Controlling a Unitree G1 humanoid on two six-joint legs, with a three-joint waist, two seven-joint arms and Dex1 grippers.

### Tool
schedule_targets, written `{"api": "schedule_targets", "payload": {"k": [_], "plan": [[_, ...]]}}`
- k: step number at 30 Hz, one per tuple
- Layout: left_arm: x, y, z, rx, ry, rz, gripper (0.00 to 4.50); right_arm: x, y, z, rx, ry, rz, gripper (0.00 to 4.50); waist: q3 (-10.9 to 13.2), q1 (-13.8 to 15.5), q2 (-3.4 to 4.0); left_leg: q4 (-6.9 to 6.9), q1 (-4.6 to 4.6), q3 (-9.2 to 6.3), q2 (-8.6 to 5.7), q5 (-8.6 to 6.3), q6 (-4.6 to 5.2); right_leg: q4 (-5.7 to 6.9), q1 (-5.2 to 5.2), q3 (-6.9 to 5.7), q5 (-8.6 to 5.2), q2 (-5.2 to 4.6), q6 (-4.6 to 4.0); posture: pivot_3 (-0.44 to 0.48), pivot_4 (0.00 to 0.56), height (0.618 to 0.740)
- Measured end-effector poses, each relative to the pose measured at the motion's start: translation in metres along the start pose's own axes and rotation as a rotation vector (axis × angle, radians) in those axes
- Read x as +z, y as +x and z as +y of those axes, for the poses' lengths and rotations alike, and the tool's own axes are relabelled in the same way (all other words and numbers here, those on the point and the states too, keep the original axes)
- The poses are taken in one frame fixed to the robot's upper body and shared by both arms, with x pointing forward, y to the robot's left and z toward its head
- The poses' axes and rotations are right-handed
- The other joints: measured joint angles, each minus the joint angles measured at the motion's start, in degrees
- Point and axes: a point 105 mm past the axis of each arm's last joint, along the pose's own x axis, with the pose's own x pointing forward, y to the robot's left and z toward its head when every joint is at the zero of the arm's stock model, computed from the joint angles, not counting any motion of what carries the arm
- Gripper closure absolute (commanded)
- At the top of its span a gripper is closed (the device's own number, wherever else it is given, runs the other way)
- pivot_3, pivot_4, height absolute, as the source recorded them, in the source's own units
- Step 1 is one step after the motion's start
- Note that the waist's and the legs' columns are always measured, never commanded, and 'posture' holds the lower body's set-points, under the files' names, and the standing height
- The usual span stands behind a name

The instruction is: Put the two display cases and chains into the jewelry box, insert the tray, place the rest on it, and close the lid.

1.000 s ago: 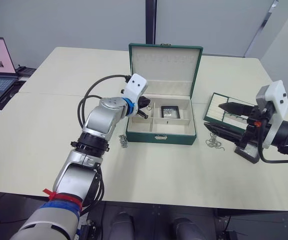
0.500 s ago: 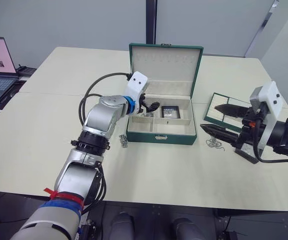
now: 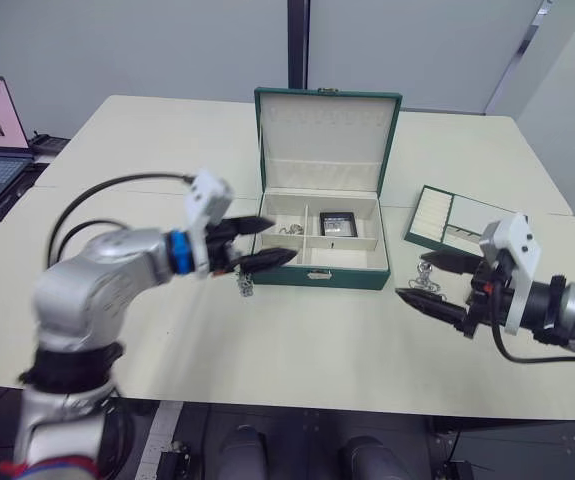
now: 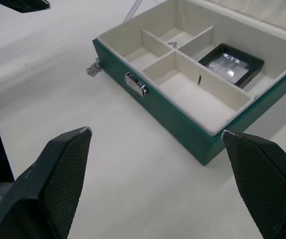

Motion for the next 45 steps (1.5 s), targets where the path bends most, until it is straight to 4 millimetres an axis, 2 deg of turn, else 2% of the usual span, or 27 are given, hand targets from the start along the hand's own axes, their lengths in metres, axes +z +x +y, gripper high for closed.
{"api": "schedule_targets", "payload": {"k": [3,6,10,12,15,20,26,28,30,34,35,42,45], "plan": [[-0.017,-0.03,-0.006,0.056,-0.059,0.002,0.14,-0.015,-0.002,0.005,0.013,0.029,0.029,0.0,0.0,-0.01,0.0,0.0,0.04,-0.03,-0.01,-0.02,0.04,0.0,0.04,-0.02,0.0,-0.02,0.0,0.0,0.15,0.74],[-0.029,-0.054,-0.012,0.125,-0.047,-0.028,0.14,-0.023,-0.004,0.01,0.035,0.035,0.045,0.0,-0.01,-0.01,0.0,0.0,0.09,-0.04,-0.03,-0.07,0.12,-0.01,0.09,-0.02,0.0,-0.03,0.0,0.0,0.15,0.74],[-0.059,-0.077,-0.02,0.196,-0.053,0.01,0.14,-0.034,-0.005,0.013,0.051,0.035,0.067,0.0,-0.01,-0.14,-0.02,-0.04,0.22,-0.04,-0.04,-0.12,0.19,-0.03,0.17,-0.01,0.0,-0.03,-0.01,0.0,0.15,0.74],[-0.074,-0.088,-0.023,0.217,-0.05,0.051,0.14,-0.046,-0.008,0.017,0.07,0.059,0.104,0.0,-0.02,-0.14,-0.04,-0.05,0.22,-0.03,-0.04,-0.13,0.2,-0.08,0.18,0.01,0.0,-0.03,-0.02,0.0,0.15,0.74],[-0.089,-0.109,-0.023,0.26,-0.053,0.089,0.14,-0.059,-0.012,0.022,0.093,0.087,0.14,0.0,-0.02,-0.26,-0.04,-0.07,0.26,-0.02,-0.04,-0.14,0.22,-0.07,0.12,0.02,-0.01,-0.03,-0.03,0.0,0.15,0.74],[-0.088,-0.128,-0.012,0.297,-0.009,0.081,0.14,-0.056,-0.014,0.022,0.097,0.07,0.128,0.0,-0.05,-0.5,-0.09,-0.08,0.37,0.01,-0.04,-0.16,0.22,-0.06,-0.06,0.04,-0.02,-0.03,-0.04,0.0,0.15,0.74],[-0.083,-0.13,-0.009,0.294,0.015,0.048,0.14,-0.054,-0.014,0.022,0.105,0.059,0.12,0.0,-0.05,-1.07,-0.09,-0.1,0.36,0.03,-0.03,-0.16,0.22,-0.06,-0.08,0.07,-0.01,-0.02,-0.04,0.0,0.15,0.74],[-0.078,-0.13,-0.005,0.326,0.036,0.022,0.14,-0.049,-0.013,0.021,0.106,0.043,0.107,0.0,-0.05,-1.1,-0.09,-0.09,0.37,0.03,-0.03,-0.16,0.22,-0.05,-0.07,0.07,-0.01,-0.02,-0.04,0.0,0.15,0.74],[-0.072,-0.131,0.002,0.383,0.05,-0.006,0.14,-0.036,-0.009,0.02,0.11,-0.003,0.071,0.0,-0.05,-1.1,-0.09,-0.09,0.37,0.02,-0.02,-0.16,0.22,-0.04,-0.06,0.08,-0.01,-0.01,-0.04,0.0,0.15,0.74],[-0.068,-0.132,0.007,0.483,0.023,-0.023,0.14,0.025,0.003,0.024,0.142,-0.183,-0.097,0.0,-0.02,-1.85,-0.06,-0.12,0.37,0.01,-0.01,-0.16,0.22,0.03,0.07,0.16,0.0,0.02,-0.05,0.0,0.15,0.74],[-0.067,-0.131,0.007,0.491,0.024,-0.023,0.14,0.033,0.005,0.027,0.152,-0.204,-0.118,0.0,-0.03,-1.74,-0.08,-0.16,0.36,0.01,-0.01,-0.16,0.22,-0.01,-0.06,0.15,0.0,0.02,-0.05,0.0,0.15,0.74],[-0.071,-0.128,0.004,0.54,-0.002,-0.019,0.14,0.053,0.015,0.041,0.218,-0.23,-0.164,0.0,-0.02,-1.1,-0.1,-0.15,0.29,0.04,-0.02,-0.17,0.19,-0.04,-0.11,0.14,0.0,-0.03,-0.05,0.0,0.15,0.74],[-0.07,-0.127,0.003,0.542,-0.009,-0.024,0.14,0.053,0.017,0.042,0.219,-0.228,-0.16,0.0,-0.03,-1.14,-0.1,-0.16,0.33,0.04,-0.02,-0.17,0.2,-0.03,-0.11,0.14,0.0,-0.03,-0.05,0.0,0.15,0.74]]}}
